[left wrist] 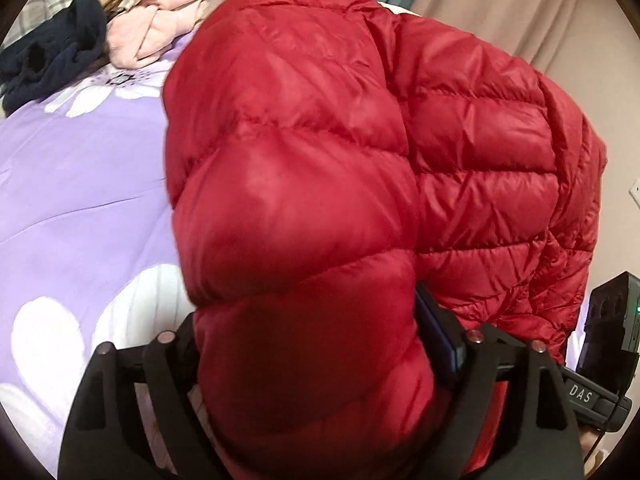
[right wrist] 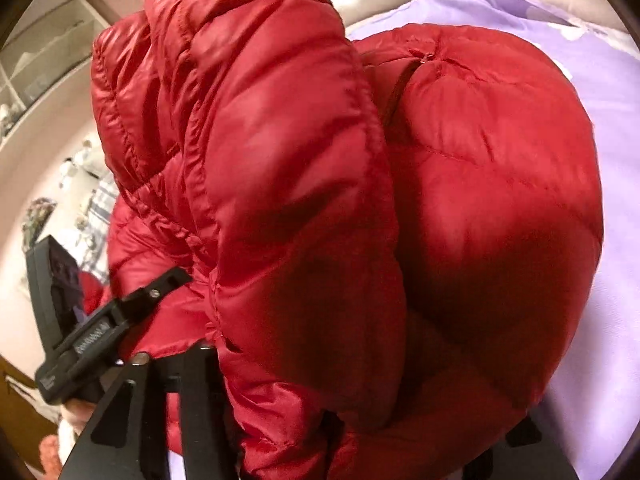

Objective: Fold large clothes
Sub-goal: 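Lower the red jacket bundle onto the purple duvet with both grippers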

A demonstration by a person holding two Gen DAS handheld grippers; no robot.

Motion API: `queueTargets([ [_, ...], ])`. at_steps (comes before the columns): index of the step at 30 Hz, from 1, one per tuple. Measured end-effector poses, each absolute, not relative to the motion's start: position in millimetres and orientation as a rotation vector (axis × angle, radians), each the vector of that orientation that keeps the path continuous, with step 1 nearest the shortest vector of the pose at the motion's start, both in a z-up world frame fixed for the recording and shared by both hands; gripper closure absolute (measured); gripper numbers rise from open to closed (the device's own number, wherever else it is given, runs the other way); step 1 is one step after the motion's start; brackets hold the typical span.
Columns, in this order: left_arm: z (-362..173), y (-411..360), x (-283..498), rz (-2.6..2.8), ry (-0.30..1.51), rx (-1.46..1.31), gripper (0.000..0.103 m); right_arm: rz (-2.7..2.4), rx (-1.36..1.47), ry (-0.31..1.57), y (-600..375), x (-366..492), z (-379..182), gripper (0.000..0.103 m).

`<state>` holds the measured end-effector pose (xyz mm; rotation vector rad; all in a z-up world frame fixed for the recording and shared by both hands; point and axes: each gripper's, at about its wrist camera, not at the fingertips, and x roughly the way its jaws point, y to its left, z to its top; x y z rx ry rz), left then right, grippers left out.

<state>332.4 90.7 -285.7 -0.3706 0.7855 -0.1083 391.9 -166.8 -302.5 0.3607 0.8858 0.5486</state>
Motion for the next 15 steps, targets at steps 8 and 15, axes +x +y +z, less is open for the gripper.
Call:
queueTargets([
  [8,-188,111,265,-0.052,0.669,-0.237,0.027,0.466,0.230,0.872,-191,327,-208,0.038],
  [15,-137,135,244,0.047,0.592,-0.240,0.038,0.345,0.164,0.644,-223,291,-128,0.018],
])
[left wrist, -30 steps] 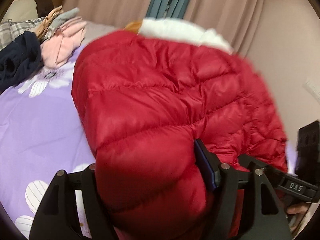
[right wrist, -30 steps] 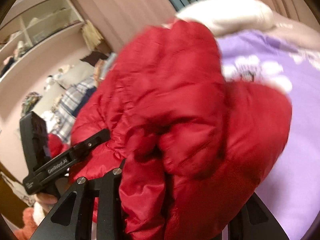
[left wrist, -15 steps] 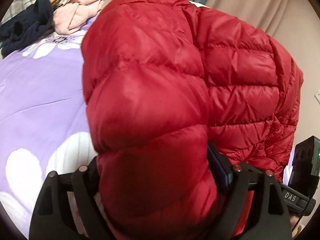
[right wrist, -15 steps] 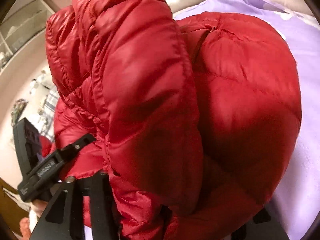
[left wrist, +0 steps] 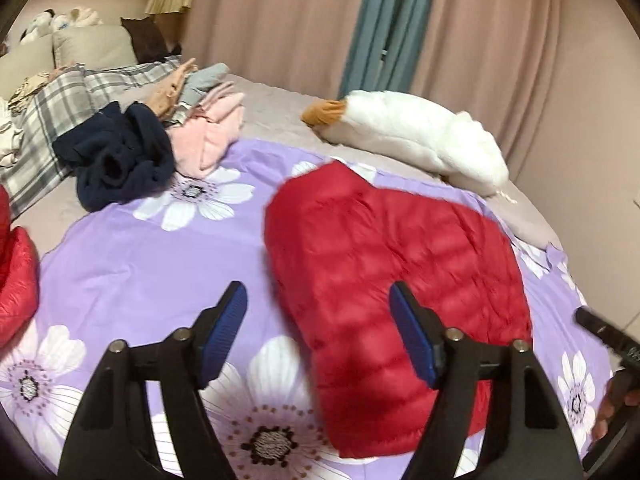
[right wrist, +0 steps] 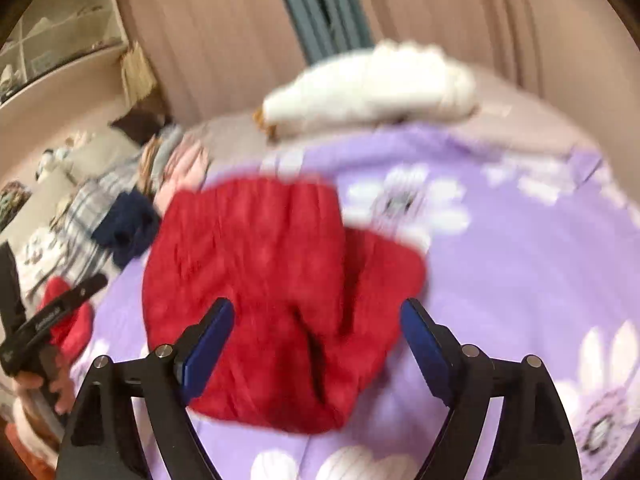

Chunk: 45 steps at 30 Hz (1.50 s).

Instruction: Fold large clothes

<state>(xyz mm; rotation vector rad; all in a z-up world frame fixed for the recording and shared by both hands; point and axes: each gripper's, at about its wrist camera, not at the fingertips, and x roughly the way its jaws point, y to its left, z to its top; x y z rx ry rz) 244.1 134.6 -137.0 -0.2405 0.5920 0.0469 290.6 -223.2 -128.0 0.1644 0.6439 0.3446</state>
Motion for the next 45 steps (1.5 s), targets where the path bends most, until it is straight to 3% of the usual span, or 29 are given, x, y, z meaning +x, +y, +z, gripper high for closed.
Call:
queueTargets([
  [1,-136,140,251,0.066,0.590,-0.246,0.041,0.350,0.160,0.625,-223,296,-126,0.019],
  [2,-137,144,255,0.073,0.587,-0.255,0.043,0.364,0.156,0.610,-207,306,-118,0.026],
  [3,-137,146,263,0.079,0.582,-0.268,0.049,0.403,0.151,0.581,-201,308,-109,0.056],
  [5,-145,150,278,0.087,0.567,-0.311,0.055,0.432,0.131,0.587,-188,337,-101,0.093],
  [8,-158,148,322,0.107,0.625,-0.328,0.069,0.454,0.153,0.677,-164,376,-112,0.095],
  [11,-180,146,367,0.137,0.694,-0.306,0.072,0.463,0.158,0.766,-142,411,-134,0.096],
  [15,-239,137,422,0.154,0.845,-0.251,0.064,0.298,0.068,0.969,-129,462,-202,0.096],
  [16,-254,130,432,0.162,0.865,-0.219,0.063,0.264,0.056,1.003,-128,474,-220,0.101],
  [21,-275,116,445,0.138,0.831,-0.214,0.064,0.253,0.115,0.944,-142,487,-267,0.103],
  [25,-279,120,440,0.129,0.799,-0.245,0.062,0.257,0.117,0.899,-147,477,-264,0.103],
  [30,-238,133,393,0.052,0.789,-0.329,0.062,0.331,0.152,0.900,-170,445,-226,0.103],
  [33,-206,159,346,0.004,0.741,-0.469,0.056,0.331,0.079,0.839,-187,409,-193,0.103],
  [37,-187,151,314,0.008,0.741,-0.393,0.052,0.395,0.095,0.811,-191,367,-169,0.103],
  [42,-233,109,313,-0.099,0.888,-0.361,0.051,0.466,0.133,0.882,-168,358,-195,0.103],
  [45,-271,88,324,-0.024,0.906,-0.329,0.035,0.418,0.059,1.016,-147,368,-242,0.103],
])
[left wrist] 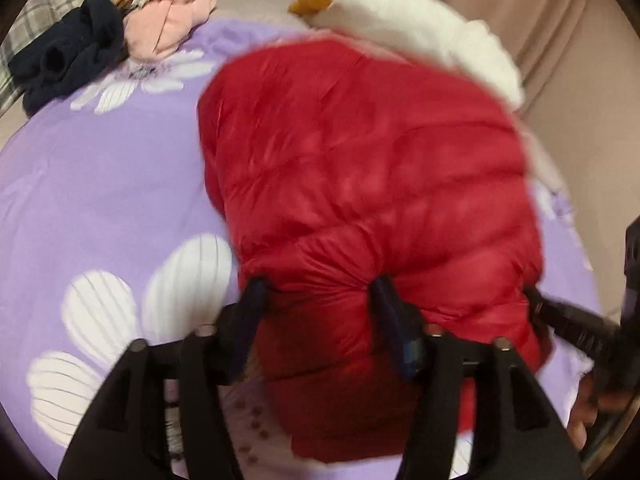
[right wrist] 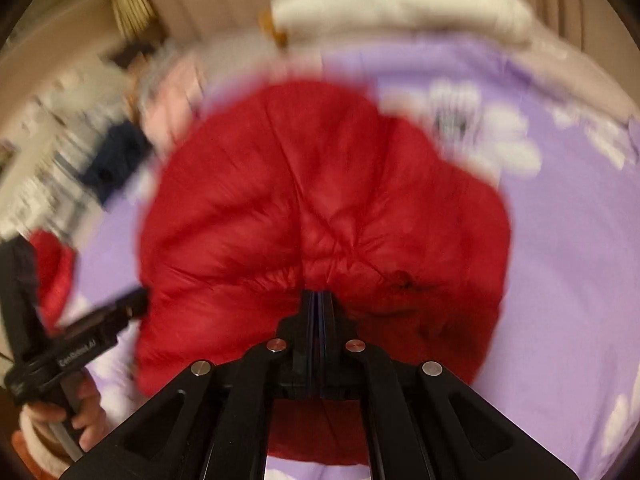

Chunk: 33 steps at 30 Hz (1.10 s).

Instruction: Fold large clothes

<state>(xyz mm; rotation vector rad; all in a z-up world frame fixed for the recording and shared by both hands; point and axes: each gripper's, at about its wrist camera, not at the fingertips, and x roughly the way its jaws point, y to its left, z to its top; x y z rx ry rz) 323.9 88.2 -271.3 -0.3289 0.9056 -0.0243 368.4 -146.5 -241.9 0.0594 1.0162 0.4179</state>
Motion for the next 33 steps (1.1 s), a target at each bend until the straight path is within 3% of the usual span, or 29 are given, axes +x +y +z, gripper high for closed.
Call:
queueTargets([
  [4,-304,111,346,-0.094,0.989,-0.584,0.021,0.343,0.089,1.016,-149,384,-277,0.103],
  [11,-297,107,350,-0.115,0.977,-0.530,0.021,0.324,0.001,0.976,-139,391,-281,0.103],
  [14,-283,103,340,-0.092,0.970,-0.527,0.032,0.297,-0.018,0.962,-136,385,-275,0.103],
  [18,-237,79,304,-0.068,0.814,-0.312,0.060,0.285,-0.120,0.946,-132,364,-254,0.103],
  [19,-229,71,297,-0.081,0.796,-0.260,0.071,0.277,-0.146,0.931,-130,358,-249,0.103],
  [20,-222,64,290,-0.111,0.785,-0.234,0.074,0.280,-0.161,0.909,-130,351,-243,0.103],
  [26,-214,42,269,-0.155,0.757,-0.193,0.075,0.385,-0.079,0.847,-137,319,-212,0.103],
  [30,-264,33,283,-0.045,0.908,-0.064,0.070,0.346,-0.130,0.909,-136,323,-240,0.103],
  [33,-285,21,275,0.001,0.866,0.037,0.069,0.373,-0.051,0.990,-146,342,-274,0.103],
])
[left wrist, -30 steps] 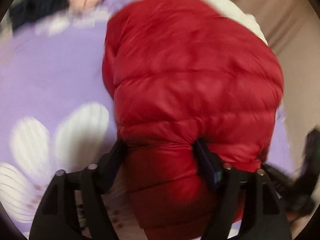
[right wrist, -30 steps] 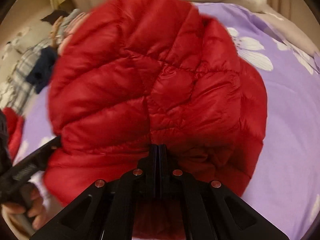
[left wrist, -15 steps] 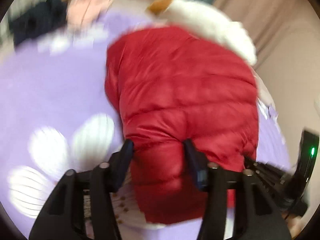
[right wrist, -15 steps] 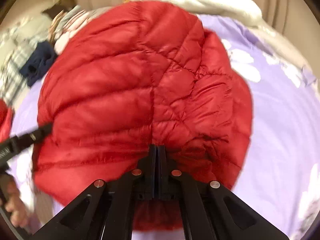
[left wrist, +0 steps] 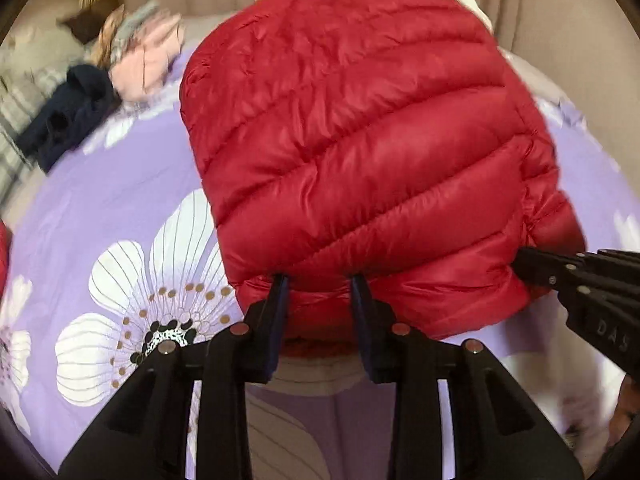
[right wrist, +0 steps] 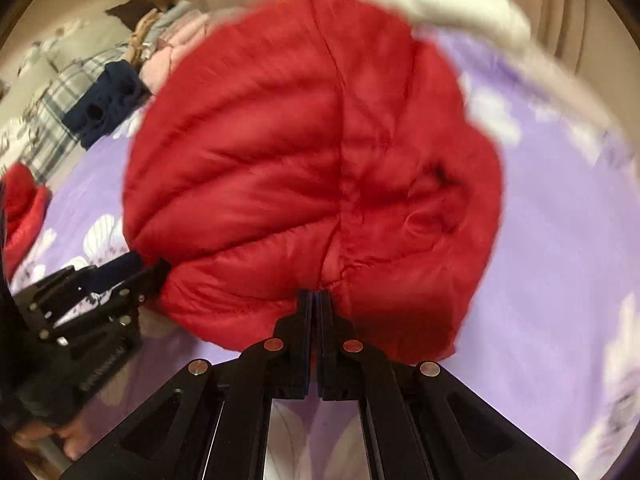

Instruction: Fold large clothes

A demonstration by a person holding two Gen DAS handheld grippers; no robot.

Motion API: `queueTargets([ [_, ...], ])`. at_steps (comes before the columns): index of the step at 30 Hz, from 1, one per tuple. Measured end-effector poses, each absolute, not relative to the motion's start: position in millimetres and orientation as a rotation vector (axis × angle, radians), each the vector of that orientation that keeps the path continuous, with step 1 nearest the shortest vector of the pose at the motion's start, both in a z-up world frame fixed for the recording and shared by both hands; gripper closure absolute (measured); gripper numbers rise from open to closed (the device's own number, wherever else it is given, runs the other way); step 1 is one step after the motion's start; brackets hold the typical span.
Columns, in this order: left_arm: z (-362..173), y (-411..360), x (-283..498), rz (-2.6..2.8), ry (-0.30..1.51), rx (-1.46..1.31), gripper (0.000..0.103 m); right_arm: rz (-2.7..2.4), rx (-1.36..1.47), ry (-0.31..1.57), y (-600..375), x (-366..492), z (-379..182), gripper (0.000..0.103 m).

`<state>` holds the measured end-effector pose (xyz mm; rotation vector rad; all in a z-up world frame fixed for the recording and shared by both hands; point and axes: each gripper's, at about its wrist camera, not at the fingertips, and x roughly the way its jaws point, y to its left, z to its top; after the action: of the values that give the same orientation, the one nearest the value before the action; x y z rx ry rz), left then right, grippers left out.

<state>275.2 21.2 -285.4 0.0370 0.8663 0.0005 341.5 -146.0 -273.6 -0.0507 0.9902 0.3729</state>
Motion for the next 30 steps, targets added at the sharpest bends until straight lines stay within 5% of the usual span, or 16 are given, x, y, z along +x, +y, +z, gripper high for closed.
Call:
queueTargets([
  [22,-290,19,265,0.015,0.821,0.013,0.070,0.387,0.001,0.916,-143,322,-295,0.103],
  [30,-224,16,237,0.024,0.762,-0.006,0.070,0.331,0.021,0.847,-158,287,-238,0.103],
])
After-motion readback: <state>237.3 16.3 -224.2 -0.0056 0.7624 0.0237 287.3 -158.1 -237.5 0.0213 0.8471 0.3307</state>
